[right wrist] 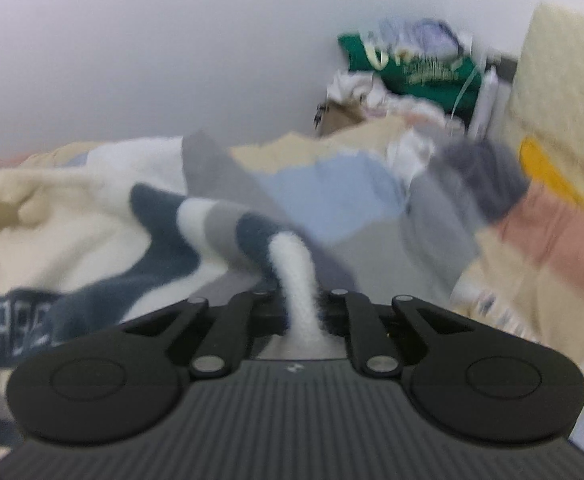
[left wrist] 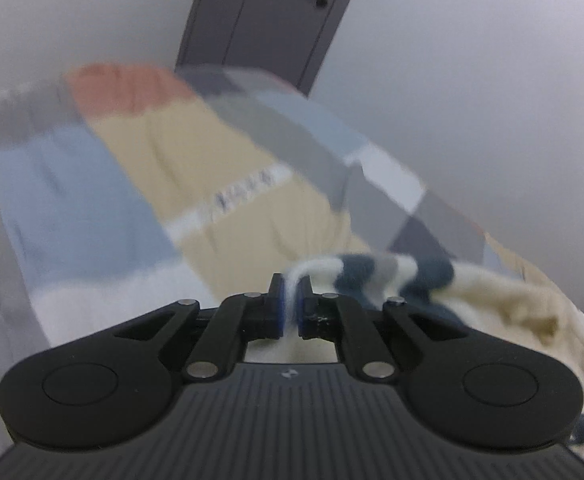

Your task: Fold large clothes

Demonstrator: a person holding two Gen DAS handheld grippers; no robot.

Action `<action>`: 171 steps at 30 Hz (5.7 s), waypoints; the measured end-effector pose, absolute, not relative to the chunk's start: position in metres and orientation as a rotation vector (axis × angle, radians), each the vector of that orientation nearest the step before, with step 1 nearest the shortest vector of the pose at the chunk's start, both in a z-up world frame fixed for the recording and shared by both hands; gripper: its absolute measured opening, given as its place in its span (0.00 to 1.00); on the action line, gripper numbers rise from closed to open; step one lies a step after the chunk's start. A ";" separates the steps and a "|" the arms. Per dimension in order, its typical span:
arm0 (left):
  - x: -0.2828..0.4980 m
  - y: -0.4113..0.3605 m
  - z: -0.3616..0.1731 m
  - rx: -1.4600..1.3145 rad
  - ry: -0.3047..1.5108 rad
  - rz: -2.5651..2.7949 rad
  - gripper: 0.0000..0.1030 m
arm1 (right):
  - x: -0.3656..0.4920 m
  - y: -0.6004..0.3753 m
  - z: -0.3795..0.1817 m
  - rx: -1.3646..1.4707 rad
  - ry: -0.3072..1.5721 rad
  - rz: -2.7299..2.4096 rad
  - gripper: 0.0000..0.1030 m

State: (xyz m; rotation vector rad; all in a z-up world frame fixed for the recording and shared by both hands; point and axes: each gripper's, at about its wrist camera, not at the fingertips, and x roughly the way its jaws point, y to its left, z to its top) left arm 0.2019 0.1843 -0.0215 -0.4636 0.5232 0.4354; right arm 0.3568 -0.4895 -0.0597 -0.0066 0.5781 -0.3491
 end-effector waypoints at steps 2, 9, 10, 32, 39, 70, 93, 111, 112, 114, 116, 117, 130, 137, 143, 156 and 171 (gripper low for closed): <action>0.217 0.190 -0.012 -0.429 0.493 0.456 0.07 | 0.371 -0.498 -0.047 -0.019 0.556 -0.364 0.10; 0.284 0.212 -0.033 -0.273 0.567 0.508 0.07 | 0.432 -0.520 -0.050 -0.066 0.553 -0.441 0.10; 0.291 0.214 -0.045 -0.244 0.597 0.517 0.07 | 0.437 -0.520 -0.058 -0.069 0.565 -0.448 0.10; 0.238 0.174 -0.049 -0.344 0.656 0.433 0.65 | 0.353 -0.475 -0.096 0.331 0.554 -0.422 0.82; 0.191 0.107 -0.029 -0.233 0.621 0.326 0.65 | 0.311 -0.425 -0.093 0.494 0.688 -0.149 0.82; 0.105 0.037 -0.096 -0.583 0.954 0.154 0.63 | 0.185 -0.571 -0.167 1.446 0.484 -0.636 0.83; 0.093 0.048 -0.082 -0.661 0.882 0.166 0.22 | 0.218 -0.616 -0.180 1.300 0.424 -0.691 0.11; 0.106 0.008 -0.049 -0.415 0.708 0.138 0.57 | 0.234 -0.698 -0.062 0.629 0.252 -0.640 0.09; 0.108 0.005 -0.047 -0.410 0.697 0.120 0.57 | 0.236 -0.691 -0.050 0.605 0.245 -0.614 0.09; 0.109 0.001 -0.050 -0.386 0.699 0.081 0.57 | 0.242 -0.675 -0.026 0.550 0.217 -0.570 0.09; 0.109 -0.004 -0.059 -0.365 0.751 0.062 0.57 | 0.246 -0.652 -0.002 0.495 0.179 -0.512 0.09; 0.110 -0.006 -0.064 -0.358 0.782 0.047 0.57 | 0.248 -0.638 0.010 0.464 0.166 -0.479 0.09; 0.102 0.008 -0.077 -0.435 0.813 0.067 0.57 | 0.252 -0.429 0.097 0.202 0.066 0.013 0.09; 0.099 0.030 -0.071 -0.532 0.777 0.100 0.57 | 0.250 -0.312 0.067 0.143 0.168 0.299 0.09; 0.092 0.061 -0.051 -0.589 0.670 0.161 0.57 | 0.246 -0.224 0.027 0.110 0.304 0.516 0.09; 0.087 0.128 -0.037 -0.705 0.562 0.232 0.57 | 0.252 -0.159 -0.058 0.141 0.661 0.647 0.25; 0.088 0.076 -0.029 -0.542 0.541 0.082 0.62 | 0.275 -0.281 -0.034 0.171 0.555 0.449 0.72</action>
